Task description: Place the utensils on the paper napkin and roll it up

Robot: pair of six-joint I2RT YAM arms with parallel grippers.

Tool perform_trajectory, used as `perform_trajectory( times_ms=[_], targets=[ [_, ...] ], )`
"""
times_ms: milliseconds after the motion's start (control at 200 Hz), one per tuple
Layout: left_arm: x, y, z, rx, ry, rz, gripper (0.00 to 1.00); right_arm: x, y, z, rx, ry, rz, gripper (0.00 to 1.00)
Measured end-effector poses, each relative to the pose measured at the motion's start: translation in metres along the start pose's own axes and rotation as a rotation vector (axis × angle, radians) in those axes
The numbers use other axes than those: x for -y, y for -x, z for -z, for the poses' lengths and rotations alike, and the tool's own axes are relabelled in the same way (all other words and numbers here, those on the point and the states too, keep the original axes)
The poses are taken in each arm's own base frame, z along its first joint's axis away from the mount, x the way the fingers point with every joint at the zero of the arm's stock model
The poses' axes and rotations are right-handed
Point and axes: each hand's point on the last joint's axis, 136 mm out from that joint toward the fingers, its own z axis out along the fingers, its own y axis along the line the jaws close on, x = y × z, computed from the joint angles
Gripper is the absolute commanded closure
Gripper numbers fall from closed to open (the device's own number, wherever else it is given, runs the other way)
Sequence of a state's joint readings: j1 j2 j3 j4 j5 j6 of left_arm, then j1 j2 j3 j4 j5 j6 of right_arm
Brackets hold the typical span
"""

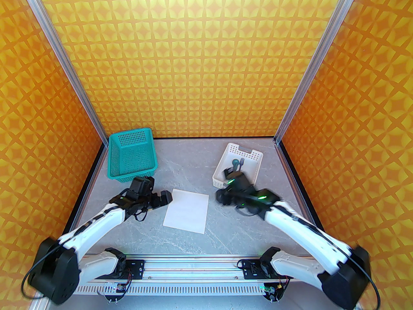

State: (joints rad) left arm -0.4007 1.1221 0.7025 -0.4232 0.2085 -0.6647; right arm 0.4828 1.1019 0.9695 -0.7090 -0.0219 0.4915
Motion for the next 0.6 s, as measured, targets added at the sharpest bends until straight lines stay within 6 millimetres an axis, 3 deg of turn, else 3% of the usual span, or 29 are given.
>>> perform_trajectory(
  times_ms=[115,225,350,600],
  targets=[
    [0.007,0.022,0.025,0.12,0.0,-0.034,0.01,0.026,0.025,0.001,0.026,-0.064,-0.04,0.66],
    [0.009,0.038,0.047,0.225,0.014,-0.061,0.01,0.049,0.044,-0.013,0.008,-0.129,-0.08,0.66],
    [0.002,0.052,0.069,0.321,0.044,-0.077,0.01,0.076,0.062,-0.041,-0.04,-0.198,-0.129,0.67],
    [-0.007,0.068,0.099,0.453,0.102,-0.121,0.01,0.114,0.076,-0.104,-0.143,-0.294,-0.19,0.72]
  ],
)
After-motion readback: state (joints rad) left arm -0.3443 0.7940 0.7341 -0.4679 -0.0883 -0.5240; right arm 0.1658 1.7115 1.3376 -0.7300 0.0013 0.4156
